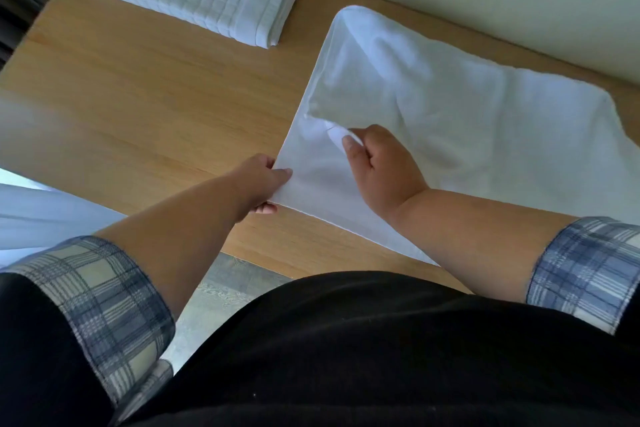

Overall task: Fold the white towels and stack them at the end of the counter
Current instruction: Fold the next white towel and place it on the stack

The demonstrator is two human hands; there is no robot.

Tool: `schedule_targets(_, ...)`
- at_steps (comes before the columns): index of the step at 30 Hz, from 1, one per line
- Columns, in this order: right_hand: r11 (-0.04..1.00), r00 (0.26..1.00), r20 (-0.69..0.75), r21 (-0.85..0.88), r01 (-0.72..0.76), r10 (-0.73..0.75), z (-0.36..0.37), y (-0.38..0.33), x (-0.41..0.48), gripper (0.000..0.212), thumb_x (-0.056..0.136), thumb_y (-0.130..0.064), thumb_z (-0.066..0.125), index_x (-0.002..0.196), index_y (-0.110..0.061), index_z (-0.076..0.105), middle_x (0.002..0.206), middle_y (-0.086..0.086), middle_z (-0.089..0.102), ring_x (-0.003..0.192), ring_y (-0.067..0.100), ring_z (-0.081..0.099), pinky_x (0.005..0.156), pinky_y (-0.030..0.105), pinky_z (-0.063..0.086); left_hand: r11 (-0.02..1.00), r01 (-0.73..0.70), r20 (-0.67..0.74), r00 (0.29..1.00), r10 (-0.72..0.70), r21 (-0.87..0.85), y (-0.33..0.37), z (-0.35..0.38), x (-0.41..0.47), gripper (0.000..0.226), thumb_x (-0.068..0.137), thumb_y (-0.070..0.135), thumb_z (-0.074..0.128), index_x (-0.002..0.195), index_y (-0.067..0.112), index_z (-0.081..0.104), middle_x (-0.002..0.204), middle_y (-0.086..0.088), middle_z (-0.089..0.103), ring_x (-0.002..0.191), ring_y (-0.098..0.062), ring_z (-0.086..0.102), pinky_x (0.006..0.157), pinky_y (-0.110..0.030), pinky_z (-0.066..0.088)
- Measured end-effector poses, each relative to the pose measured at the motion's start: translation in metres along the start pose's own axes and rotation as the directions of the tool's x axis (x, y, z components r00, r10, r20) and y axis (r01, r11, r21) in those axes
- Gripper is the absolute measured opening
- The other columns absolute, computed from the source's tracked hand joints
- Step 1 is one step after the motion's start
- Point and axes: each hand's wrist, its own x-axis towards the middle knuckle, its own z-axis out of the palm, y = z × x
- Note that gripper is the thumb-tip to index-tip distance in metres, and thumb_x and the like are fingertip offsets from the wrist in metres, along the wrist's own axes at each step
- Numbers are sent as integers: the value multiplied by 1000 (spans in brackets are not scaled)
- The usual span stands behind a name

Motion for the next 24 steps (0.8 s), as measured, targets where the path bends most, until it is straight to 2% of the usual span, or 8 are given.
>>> schedule_targets(4,973,915,404,-203,109,-18,13,0,-5,37,106,-32,41,113,-9,68,93,3,54,91,20,53,85,32,41,1000,2,-8,1000,-2,-6,-9,-5,4,25,98,26,58,122,23,50,107,-4,63,86,-20,65,53,-28,54)
schedule_targets(8,963,965,177,-152,223,-195,21,-5,-8,33,104,-28,45,117,-11,70,87,-5,47,84,17,50,80,29,40,998,-55,62,997,53,28,-13,-6,11,24,99,24,54,121,17,60,111,-4,68,100,-23,65,86,-41,55)
schedule_targets(12,923,835,547,-288,257,-62,39,1,-9,43,106,-39,38,144,-26,50,106,-2,51,113,25,51,101,39,39,999,-35,2,999,35,-40,-16,-6,16,14,93,16,59,97,20,71,84,-2,72,67,-16,59,53,-24,46)
schedule_targets(15,889,785,619,-344,303,-28,43,7,-10,48,105,-48,33,151,-37,37,118,-3,53,120,24,48,104,43,36,984,72,9,997,-72,-166,-9,-9,17,14,89,20,59,89,21,73,80,-3,75,60,-15,67,52,-24,52)
schedule_targets(18,882,749,661,-335,333,-31,42,10,-8,53,100,-59,34,149,-39,38,124,-7,55,123,20,46,107,42,30,975,34,-250,964,-90,-221,4,-17,15,22,83,26,47,93,21,66,83,0,73,66,-19,70,56,-30,56)
schedule_targets(20,942,775,630,-230,245,-48,39,12,-11,48,101,-54,40,146,-36,46,124,-10,60,123,15,48,110,39,29,984,-137,-492,853,174,110,12,-22,14,20,83,29,44,100,27,54,90,7,64,75,-15,64,58,-28,48)
schedule_targets(21,973,819,572,-155,170,-52,36,12,-12,43,102,-47,45,142,-33,51,120,-10,62,119,12,51,109,37,33,926,-236,-493,792,359,295,19,-22,15,21,84,27,45,104,29,53,94,10,60,78,-12,60,60,-28,44)
schedule_targets(24,1000,969,245,-3,-21,21,21,14,-7,29,100,-24,55,127,-22,65,103,-6,63,98,13,58,96,34,45,619,-486,-151,699,699,616,58,-5,29,30,93,20,46,116,30,61,117,4,58,101,-15,58,79,-32,47)
